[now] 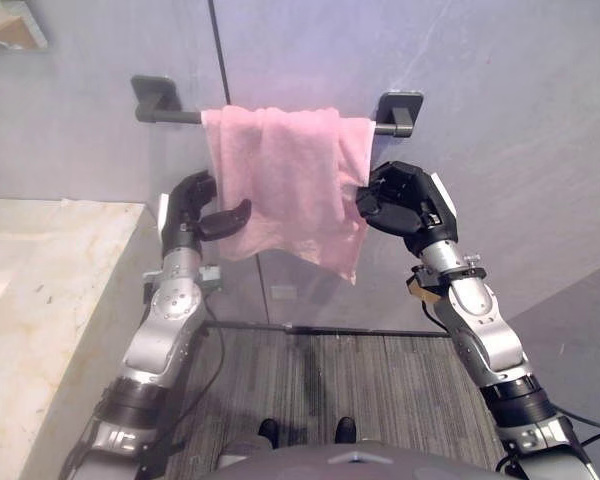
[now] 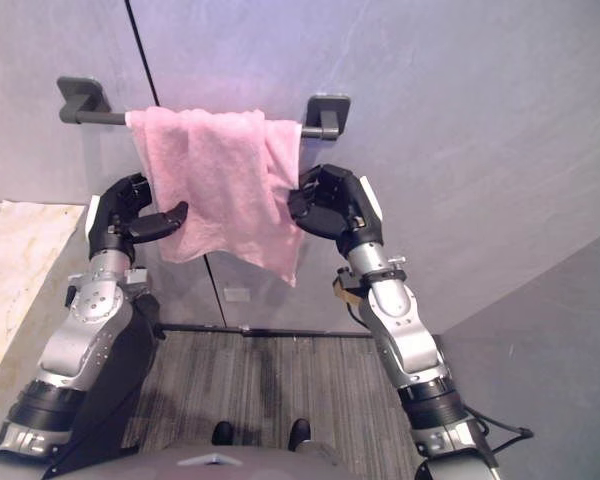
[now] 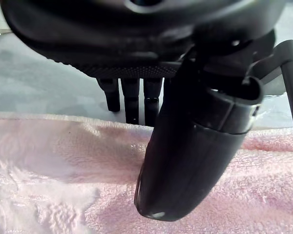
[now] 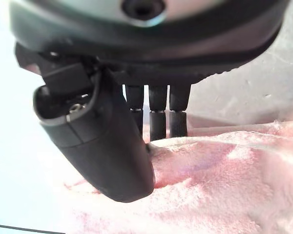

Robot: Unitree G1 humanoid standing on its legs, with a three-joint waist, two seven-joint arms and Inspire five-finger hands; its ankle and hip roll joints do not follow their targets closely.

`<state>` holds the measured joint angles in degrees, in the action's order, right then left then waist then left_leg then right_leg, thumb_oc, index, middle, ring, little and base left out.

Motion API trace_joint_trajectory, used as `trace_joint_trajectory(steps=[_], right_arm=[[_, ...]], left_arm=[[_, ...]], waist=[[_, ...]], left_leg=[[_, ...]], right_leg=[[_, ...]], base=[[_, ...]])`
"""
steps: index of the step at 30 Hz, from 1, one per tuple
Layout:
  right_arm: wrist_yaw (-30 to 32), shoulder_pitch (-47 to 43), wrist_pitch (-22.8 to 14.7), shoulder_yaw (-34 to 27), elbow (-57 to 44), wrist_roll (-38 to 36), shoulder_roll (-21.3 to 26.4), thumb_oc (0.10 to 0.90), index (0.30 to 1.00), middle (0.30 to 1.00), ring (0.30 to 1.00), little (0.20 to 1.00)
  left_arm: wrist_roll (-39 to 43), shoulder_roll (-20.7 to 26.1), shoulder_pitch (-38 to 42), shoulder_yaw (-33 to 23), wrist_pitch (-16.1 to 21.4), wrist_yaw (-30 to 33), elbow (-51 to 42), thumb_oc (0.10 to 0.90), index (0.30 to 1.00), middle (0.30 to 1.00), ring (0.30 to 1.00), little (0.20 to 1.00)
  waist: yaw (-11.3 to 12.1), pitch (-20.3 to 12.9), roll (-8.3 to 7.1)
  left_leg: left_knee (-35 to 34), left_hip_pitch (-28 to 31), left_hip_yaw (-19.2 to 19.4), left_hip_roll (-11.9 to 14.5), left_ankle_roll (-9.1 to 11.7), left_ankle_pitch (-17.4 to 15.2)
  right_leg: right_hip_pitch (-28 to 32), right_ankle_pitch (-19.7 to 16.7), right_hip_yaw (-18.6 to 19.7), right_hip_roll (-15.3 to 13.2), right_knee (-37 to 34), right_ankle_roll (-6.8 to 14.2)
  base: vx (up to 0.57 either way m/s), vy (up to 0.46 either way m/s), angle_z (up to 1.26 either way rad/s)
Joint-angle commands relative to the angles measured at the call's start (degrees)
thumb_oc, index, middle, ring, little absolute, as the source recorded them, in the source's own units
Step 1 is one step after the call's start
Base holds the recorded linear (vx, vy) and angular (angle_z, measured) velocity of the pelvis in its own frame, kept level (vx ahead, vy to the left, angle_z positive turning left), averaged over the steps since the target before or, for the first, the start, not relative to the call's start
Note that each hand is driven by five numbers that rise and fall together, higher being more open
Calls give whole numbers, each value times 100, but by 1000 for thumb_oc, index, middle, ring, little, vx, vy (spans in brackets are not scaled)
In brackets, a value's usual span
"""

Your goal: Organize the bathroom.

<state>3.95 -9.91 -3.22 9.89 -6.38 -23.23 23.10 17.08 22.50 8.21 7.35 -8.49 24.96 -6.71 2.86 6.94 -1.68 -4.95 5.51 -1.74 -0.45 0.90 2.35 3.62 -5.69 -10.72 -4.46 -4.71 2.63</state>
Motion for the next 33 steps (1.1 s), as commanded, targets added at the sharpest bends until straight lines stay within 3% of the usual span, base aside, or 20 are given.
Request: trace_joint_trajectory(steps=[1, 10, 18, 19, 20, 27, 33], right_arm=[[139, -242, -890, -581, -365, 135, 312, 400, 300, 300, 300, 300], [121, 322, -1046, -959, -457, 13, 364, 400, 300, 300, 300, 300], [-64, 171, -962, -655, -425, -113, 258, 400, 300, 300, 300, 300], [-77, 140, -943, -611, -414, -122, 244, 493, 439, 439, 439, 439], [-75, 110, -929, -570, -404, -91, 228, 800, 900, 900, 900, 900], [-13, -72, -863, -334, -439, 47, 151, 800, 900, 900, 900, 900], [91, -139, -772, -234, -609, 113, 174, 800, 900, 900, 900, 900]], left_arm=[[-518, 352, 292, -352, 796, 37, 76, 800, 900, 900, 900, 900], [-441, 405, 112, -549, 799, 96, -34, 800, 900, 900, 900, 900], [-482, 290, 189, -408, 720, 148, -22, 800, 900, 900, 900, 900], [-495, 275, 202, -387, 710, 157, -26, 800, 900, 900, 900, 900], [-504, 262, 216, -365, 698, 171, -31, 800, 900, 900, 900, 900], [-390, 223, 246, -287, 812, 62, -71, 800, 900, 900, 900, 900], [-209, 353, 248, -345, 1009, -495, -403, 800, 900, 900, 900, 900]], waist=[[-123, -458, -39], [-249, -419, -24], [-219, -394, -12], [-208, -394, -12], [-202, -395, -11], [-128, -383, -8], [-117, -373, 36]], left_leg=[[-5, 32, 498, -149, -183, -228], [-5, 38, 561, -135, -195, -228], [-5, 24, 535, -138, -185, -212], [-5, 22, 528, -138, -184, -209], [-5, 20, 520, -139, -183, -207], [-5, 13, 469, -149, -182, -213], [-5, 16, 496, -145, -186, -232]], right_leg=[[286, 211, -61, 19, -29, 211], [244, 176, 39, 38, -29, 226], [239, 171, 39, 40, -29, 223], [238, 171, 35, 38, -29, 222], [239, 172, 29, 37, -29, 221], [249, 183, -31, 13, -29, 224], [235, 180, -45, -3, -29, 229]], base=[[0, 0, 0], [-8, -3, -4], [-5, 0, -5], [0, 0, 0], [0, 0, 0], [7, -5, 2], [26, -19, 1]])
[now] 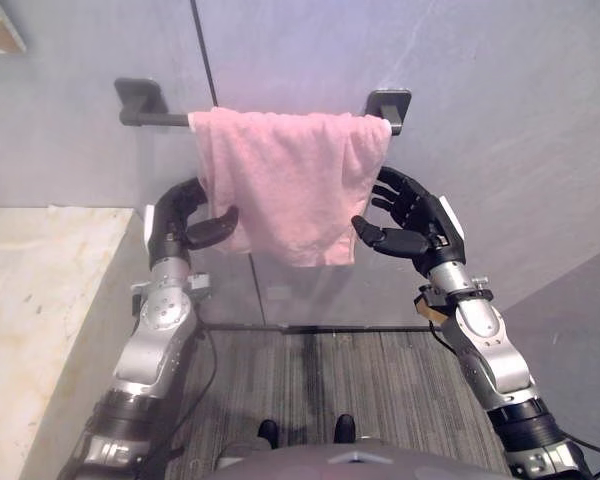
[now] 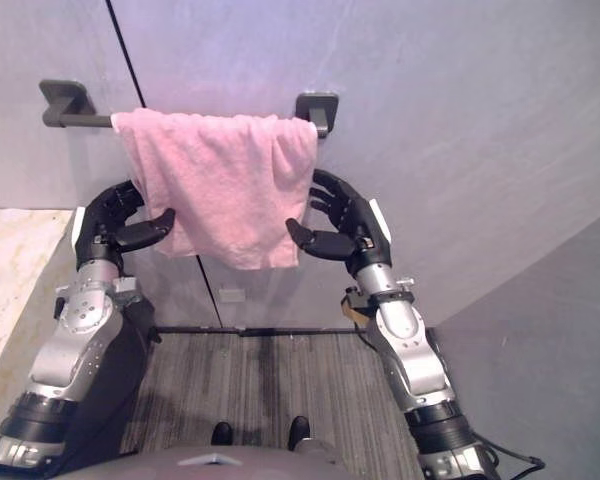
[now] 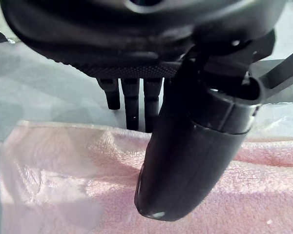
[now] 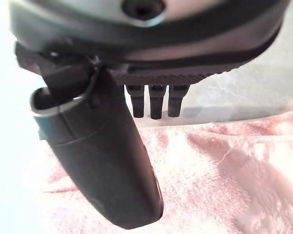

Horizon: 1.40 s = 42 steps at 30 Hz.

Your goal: Organize the bathroom.

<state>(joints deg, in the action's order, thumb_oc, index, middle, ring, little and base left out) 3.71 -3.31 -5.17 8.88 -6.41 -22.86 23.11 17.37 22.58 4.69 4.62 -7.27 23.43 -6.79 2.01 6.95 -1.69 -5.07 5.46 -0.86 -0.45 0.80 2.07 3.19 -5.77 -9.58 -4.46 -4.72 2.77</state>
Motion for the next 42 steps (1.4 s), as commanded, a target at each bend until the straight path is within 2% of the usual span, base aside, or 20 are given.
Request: trace_joint_trajectory(steps=[1, 7, 8, 9, 11, 12, 13, 14, 15, 27, 39, 40, 41, 42], right_arm=[[121, -801, -571, -130, -614, 72, 172, 800, 900, 900, 900, 900], [179, -856, -505, 36, -698, 65, 155, 800, 900, 900, 900, 900], [175, -919, -485, 59, -686, 78, 166, 800, 900, 900, 900, 900], [166, -999, -480, 83, -651, 77, 173, 800, 900, 900, 900, 900], [154, -1197, -460, 167, -551, 116, 150, 800, 900, 900, 900, 900], [151, -1212, -452, 172, -545, 123, 147, 800, 900, 900, 900, 900], [177, -1266, -387, 198, -553, 149, 145, 800, 900, 900, 900, 900], [157, -1273, -349, 194, -566, 135, 162, 800, 900, 900, 900, 900], [149, -1256, -306, 191, -592, 126, 169, 800, 900, 900, 900, 900], [74, -916, -142, 182, -823, 177, 111, 800, 900, 900, 900, 900], [118, -1057, -206, 250, -837, 130, 89, 800, 900, 900, 900, 900], [146, -1191, -210, 305, -806, 101, 76, 800, 900, 900, 900, 900], [156, -1219, -212, 318, -796, 104, 73, 800, 900, 900, 900, 900], [172, -1301, -217, 349, -762, 107, 66, 800, 900, 900, 900, 900]], left_arm=[[-229, 351, 601, -75, 892, -354, -405, 800, 900, 900, 900, 900], [-530, 607, 730, -178, 875, -26, -542, 800, 900, 900, 900, 900], [-469, 640, 765, -197, 902, 25, -523, 756, 834, 834, 834, 834], [-489, 654, 807, -205, 902, 126, -510, 739, 808, 808, 808, 808], [-472, 682, 939, -179, 912, 266, -461, 585, 578, 578, 578, 578], [-489, 680, 948, -180, 909, 284, -459, 584, 575, 575, 575, 575], [-461, 687, 984, -167, 913, 324, -440, 547, 521, 521, 521, 521], [-435, 692, 982, -183, 926, 349, -447, 461, 392, 392, 392, 392], [-502, 695, 969, -203, 946, 371, -458, 400, 300, 300, 300, 300], [-659, 605, 643, -441, 932, 545, -637, 400, 300, 300, 300, 300], [-736, 624, 450, -559, 879, 588, -511, 400, 300, 300, 300, 300], [-701, 623, 491, -513, 877, 545, -476, 420, 331, 331, 331, 331], [-687, 625, 505, -503, 870, 528, -466, 488, 432, 432, 432, 432], [-665, 627, 541, -465, 857, 469, -438, 800, 900, 900, 900, 900]], waist=[[-34, -374, 38], [-105, -337, 149], [-119, -314, 183], [-130, -283, 216], [-153, -197, 300], [-155, -189, 307], [-164, -170, 328], [-167, -163, 342], [-170, -166, 353], [-150, -248, 325], [-21, -288, 243], [-1, -294, 233], [1, -292, 231], [10, -293, 225]], left_leg=[[7, 22, 409, -145, -176, -203], [7, -13, 443, -138, -177, -203], [7, -32, 438, -139, -177, -194], [7, -53, 437, -136, -173, -183], [7, -93, 402, -136, -168, -158], [7, -94, 399, -136, -167, -157], [7, -91, 383, -140, -162, -155], [7, -87, 376, -137, -157, -154], [7, -77, 370, -136, -154, -156], [7, 54, 361, -71, -107, -198], [7, 64, 310, -57, -84, -178], [7, 67, 301, -55, -77, -178], [7, 68, 299, -55, -76, -178], [7, 69, 297, -55, -73, -176]], right_leg=[[277, 188, -157, -3, -28, 214], [217, 179, -104, 7, -28, 201], [191, 170, -87, 10, -28, 189], [167, 160, -74, 12, -28, 178], [133, 159, -65, 16, -28, 162], [133, 160, -66, 16, -28, 161], [137, 168, -58, 18, -28, 159], [149, 182, -66, 16, -28, 154], [165, 196, -72, 16, -28, 151], [312, 292, -117, 56, -28, 104], [378, 322, -180, 63, -28, 80], [387, 325, -191, 66, -28, 78], [388, 325, -193, 66, -28, 78], [392, 325, -199, 66, -28, 77]], base=[[59, -52, 0], [34, -32, -1], [0, 0, 0], [-37, -2, -2], [-21, 1, 0], [0, 0, 0], [0, 0, 0], [0, 0, 0], [49, -4, -1], [19, -4, 0], [0, 0, 0], [0, 0, 0], [0, 0, 0], [0, 0, 0]])
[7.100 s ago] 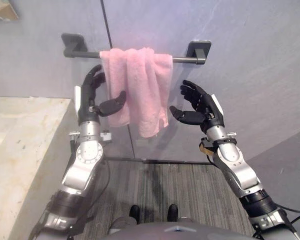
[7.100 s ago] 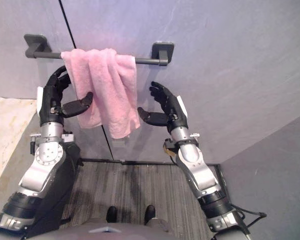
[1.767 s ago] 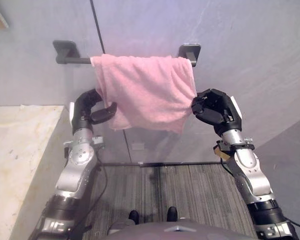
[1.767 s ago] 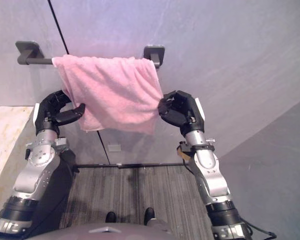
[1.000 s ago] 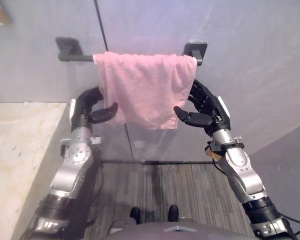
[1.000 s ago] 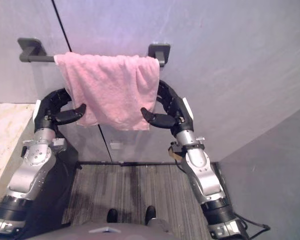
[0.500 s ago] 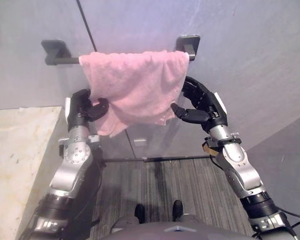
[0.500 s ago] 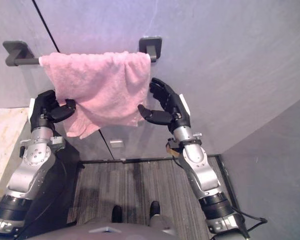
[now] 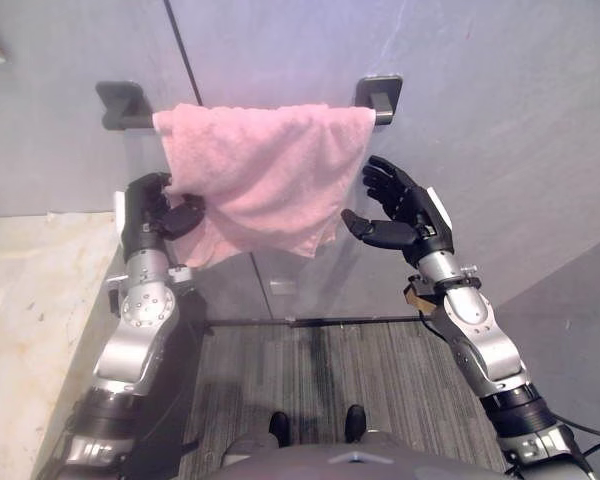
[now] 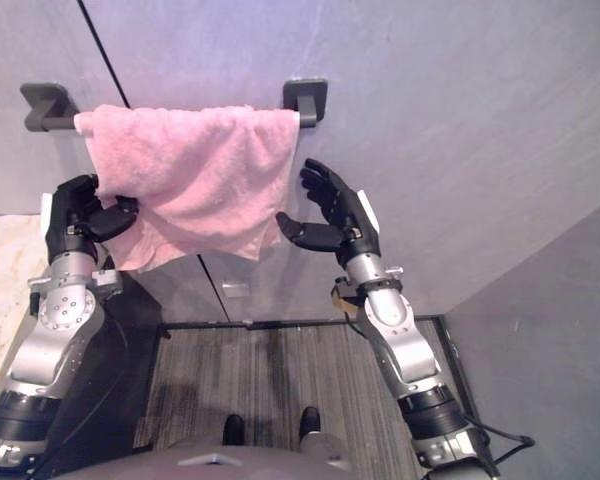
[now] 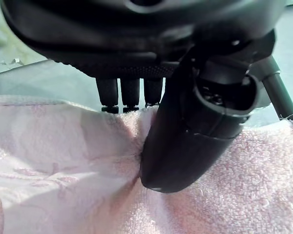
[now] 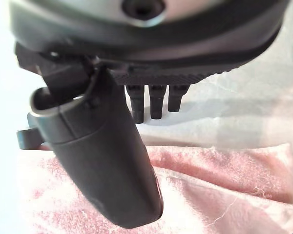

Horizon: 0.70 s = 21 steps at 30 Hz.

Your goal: Organize the bathroom.

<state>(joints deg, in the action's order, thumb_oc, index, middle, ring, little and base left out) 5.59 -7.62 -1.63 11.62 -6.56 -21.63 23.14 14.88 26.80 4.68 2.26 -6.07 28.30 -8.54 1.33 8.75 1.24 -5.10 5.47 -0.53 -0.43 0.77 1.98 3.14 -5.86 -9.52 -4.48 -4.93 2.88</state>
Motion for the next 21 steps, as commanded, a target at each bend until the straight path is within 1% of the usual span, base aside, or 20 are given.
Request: trace_joint_trajectory(steps=[1, 3, 4, 6, 7, 8, 10, 11, 13, 20, 21], right_arm=[[-3, -929, -562, 101, -732, -41, 55, 800, 900, 900, 900, 900], [47, -1066, -522, 162, -707, -76, 17, 800, 900, 900, 900, 900], [43, -1183, -520, 206, -647, -301, -20, 800, 900, 900, 900, 900], [19, -1260, -532, 236, -600, -323, -45, 800, 900, 900, 900, 900], [-30, -1321, -530, 261, -569, -446, -63, 800, 900, 900, 900, 900], [-30, -1387, -512, 299, -568, -573, -99, 800, 900, 900, 900, 900], [-38, -1492, -511, 327, -501, -521, -142, 800, 900, 900, 900, 900], [-20, -1598, -551, 363, -439, -648, -154, 800, 900, 900, 900, 900], [-43, -1702, -548, 360, -375, -719, -128, 800, 900, 900, 900, 900], [-129, -1788, -554, 309, -319, -888, -81, 800, 900, 900, 900, 900], [-216, -1767, -570, 267, -299, -938, -53, 756, 834, 834, 834, 834]], left_arm=[[-425, 198, 566, -190, 732, -52, -251, 800, 900, 900, 900, 900], [-394, 169, 636, -70, 701, -142, -245, 800, 900, 900, 900, 900], [-357, 142, 711, 24, 649, -230, -239, 800, 900, 900, 900, 900], [-340, 134, 761, 91, 640, -253, -223, 800, 900, 900, 900, 900], [-311, 125, 791, 129, 622, -296, -218, 800, 900, 900, 900, 900], [-330, 102, 825, 193, 622, -334, -209, 800, 900, 900, 900, 900], [-366, 73, 881, 265, 640, -357, -177, 800, 900, 900, 900, 900], [-313, 87, 953, 331, 696, -331, -134, 800, 900, 900, 900, 900], [-170, 121, 1012, 330, 792, -380, -96, 800, 900, 900, 900, 900], [160, 200, 1132, 288, 747, -569, -167, 800, 900, 900, 900, 900], [279, 211, 1142, 239, 728, -651, -202, 800, 900, 900, 900, 900]], waist=[[86, -476, -71], [112, -488, -83], [135, -506, -96], [147, -516, -104], [156, -522, -110], [167, -528, -116], [179, -533, -124], [189, -543, -131], [201, -560, -144], [208, -577, -145], [208, -589, -138]], left_leg=[[10, 67, 261, -56, -69, -166], [10, 66, 248, -58, -69, -167], [10, 64, 241, -61, -72, -169], [10, 62, 235, -61, -72, -168], [10, 69, 235, -59, -74, -169], [10, 74, 231, -61, -75, -170], [10, 79, 228, -65, -78, -174], [10, 91, 225, -67, -78, -177], [10, 97, 224, -71, -80, -180], [10, 111, 228, -78, -89, -194], [10, 113, 231, -76, -93, -197]], right_leg=[[399, 335, -209, 68, -7, 65], [407, 339, -218, 65, -7, 66], [411, 339, -224, 64, -7, 68], [411, 337, -231, 62, -7, 69], [416, 336, -236, 61, -7, 70], [419, 334, -235, 63, -7, 69], [426, 334, -234, 64, -7, 66], [439, 336, -234, 67, -7, 66], [448, 338, -241, 65, -7, 68], [454, 337, -251, 57, -7, 75], [456, 337, -261, 49, -7, 77]], base=[[0, 0, 0], [0, 0, 0], [0, 0, 0], [11, -9, 4], [13, -5, 5], [12, -4, 4], [0, 0, 0], [29, 7, 3], [17, 4, 2], [10, 3, 2], [0, 0, 0]])
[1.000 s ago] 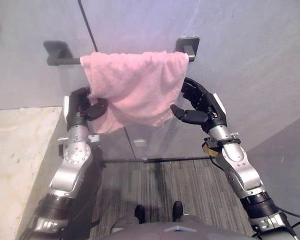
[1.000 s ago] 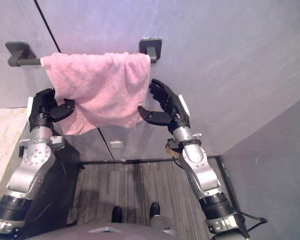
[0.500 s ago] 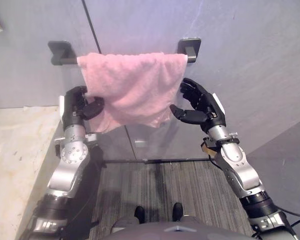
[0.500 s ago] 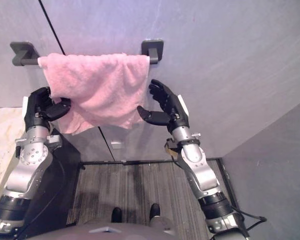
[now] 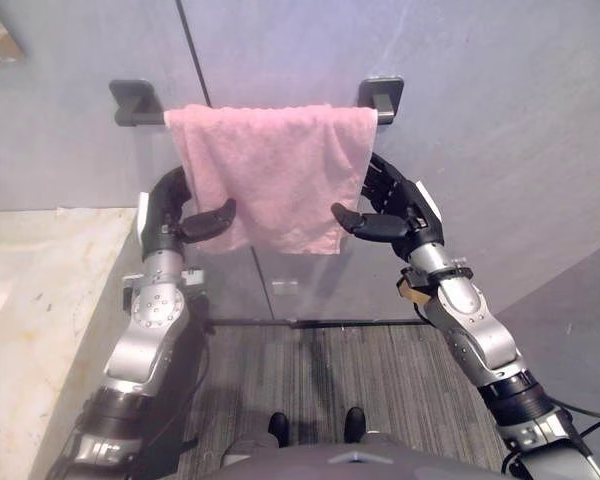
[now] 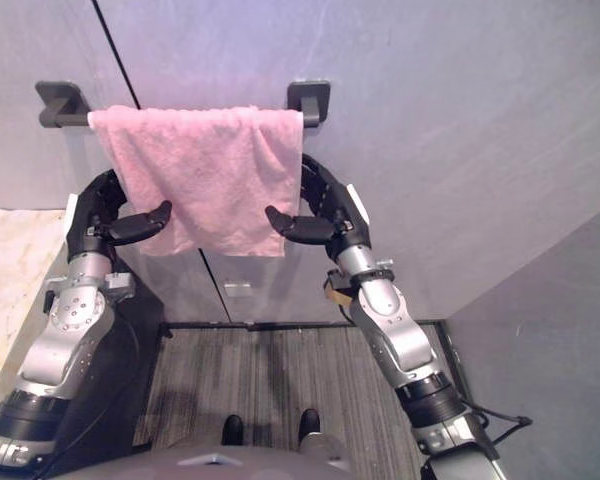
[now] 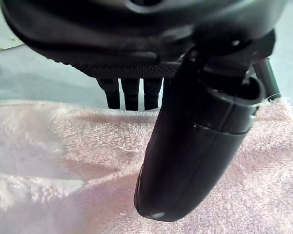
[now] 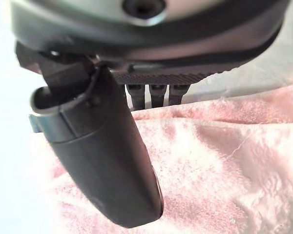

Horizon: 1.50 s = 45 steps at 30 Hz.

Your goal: Organize the bathroom.

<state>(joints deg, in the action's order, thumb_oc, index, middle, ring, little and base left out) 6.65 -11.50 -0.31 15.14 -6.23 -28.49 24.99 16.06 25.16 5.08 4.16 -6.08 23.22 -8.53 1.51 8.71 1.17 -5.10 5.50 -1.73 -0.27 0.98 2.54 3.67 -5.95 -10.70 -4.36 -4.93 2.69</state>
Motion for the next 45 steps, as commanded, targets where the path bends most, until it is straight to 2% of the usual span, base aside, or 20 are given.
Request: trace_joint_trajectory(steps=[1, 3, 4, 6, 8, 9, 10, 11, 12, 18, 26, 36, 37, 38, 39, 45], right_arm=[[-343, -1382, -682, -97, -305, -242, -237, 780, 869, 869, 869, 869], [-348, -1399, -643, -108, -298, -240, -220, 776, 865, 865, 865, 865], [-344, -1416, -631, -110, -291, -239, -214, 800, 900, 900, 900, 900], [-347, -1487, -579, -101, -245, -245, -207, 800, 900, 900, 900, 900], [-350, -1522, -569, -86, -201, -247, -215, 750, 825, 825, 825, 825], [-333, -1541, -561, -70, -174, -193, -243, 701, 752, 752, 752, 752], [-307, -1546, -560, -62, -162, -173, -250, 573, 559, 559, 559, 559], [-280, -1539, -565, -64, -160, -152, -251, 505, 458, 458, 458, 458], [-271, -1525, -574, -76, -161, -109, -245, 400, 300, 300, 300, 300], [-270, -1324, -584, -290, -248, 19, -151, 400, 300, 300, 300, 300], [-394, -746, -684, -621, -334, 63, -2, 400, 300, 300, 300, 300], [-533, -437, -656, -837, -366, 2, 71, 400, 300, 300, 300, 300], [-530, -421, -635, -794, -382, 9, 40, 646, 669, 669, 669, 669], [-536, -420, -624, -788, -385, 5, 34, 800, 900, 900, 900, 900], [-567, -425, -618, -764, -366, 2, 24, 800, 900, 900, 900, 900], [-560, -385, -537, -598, -379, 292, -128, 800, 900, 900, 900, 900]], left_arm=[[51, 446, 1136, 3, 680, -134, -211, 800, 900, 900, 900, 900], [19, 503, 1175, -20, 666, -89, -167, 800, 900, 900, 900, 900], [24, 529, 1198, -27, 666, -74, -139, 800, 900, 900, 900, 900], [23, 602, 1297, -46, 702, -55, -7, 800, 900, 900, 900, 900], [36, 630, 1351, -47, 721, -64, 64, 800, 900, 900, 900, 900], [33, 621, 1409, -25, 718, -84, 113, 800, 900, 900, 900, 900], [37, 617, 1442, -1, 714, -86, 138, 627, 641, 641, 641, 641], [67, 618, 1465, 20, 710, -92, 153, 532, 498, 498, 498, 498], [42, 614, 1481, 32, 726, -80, 168, 400, 300, 300, 300, 300], [-321, 594, 1417, -15, 859, 92, 283, 400, 300, 300, 300, 300], [-681, 765, 1074, -392, 970, 273, 391, 400, 300, 300, 300, 300], [-367, 745, 744, -608, 989, 89, 379, 400, 300, 300, 300, 300], [-370, 687, 719, -546, 998, 25, 351, 450, 375, 375, 375, 375], [-317, 677, 717, -538, 1002, 8, 351, 525, 488, 488, 488, 488], [-201, 639, 723, -501, 1002, -26, 348, 800, 900, 900, 900, 900], [107, 233, 700, -164, 778, -301, 170, 800, 900, 900, 900, 900]], waist=[[181, -598, -119], [169, -608, -112], [165, -610, -110], [145, -625, -99], [139, -632, -93], [131, -637, -89], [125, -638, -86], [119, -641, -86], [110, -647, -87], [57, -657, -110], [-5, -669, -119], [-7, -608, -128], [0, -599, -134], [1, -598, -135], [3, -600, -139], [18, -587, -170]], left_leg=[[10, 118, 353, -93, -115, -255], [10, 125, 357, -93, -113, -258], [10, 126, 360, -92, -113, -258], [10, 129, 365, -92, -110, -255], [10, 130, 367, -90, -109, -254], [10, 130, 369, -89, -107, -253], [10, 130, 370, -90, -108, -253], [10, 131, 374, -89, -108, -253], [10, 131, 379, -86, -110, -253], [10, 154, 416, -79, -116, -276], [10, 150, 498, -65, -113, -286], [10, 127, 487, -67, -113, -274], [10, 132, 492, -67, -116, -274], [10, 132, 493, -66, -116, -273], [10, 135, 488, -69, -117, -270], [10, 130, 467, -83, -135, -268]], right_leg=[[410, 350, -138, 36, -7, 96], [418, 356, -135, 36, -7, 93], [419, 357, -135, 36, -7, 93], [419, 360, -124, 40, -7, 87], [419, 360, -122, 39, -7, 84], [419, 362, -117, 36, -7, 85], [419, 362, -114, 34, -7, 87], [420, 363, -113, 32, -7, 90], [420, 364, -111, 32, -7, 93], [427, 373, -66, 38, -7, 95], [391, 367, -17, 46, -7, 104], [368, 348, -2, 29, -7, 124], [374, 346, -9, 26, -7, 129], [375, 345, -9, 26, -7, 130], [376, 341, -10, 29, -7, 130], [374, 334, 1, 35, -7, 129]], base=[[0, 0, 0], [0, 0, 0], [19, 19, 3], [0, 0, 0], [0, 0, 0], [0, 0, 0], [0, 0, 0], [0, 0, 0], [0, 0, 0], [0, 0, 0], [-1, 2, 0], [0, 0, 0], [0, 0, 0], [0, 0, 0], [0, 0, 0], [0, 0, 0]])
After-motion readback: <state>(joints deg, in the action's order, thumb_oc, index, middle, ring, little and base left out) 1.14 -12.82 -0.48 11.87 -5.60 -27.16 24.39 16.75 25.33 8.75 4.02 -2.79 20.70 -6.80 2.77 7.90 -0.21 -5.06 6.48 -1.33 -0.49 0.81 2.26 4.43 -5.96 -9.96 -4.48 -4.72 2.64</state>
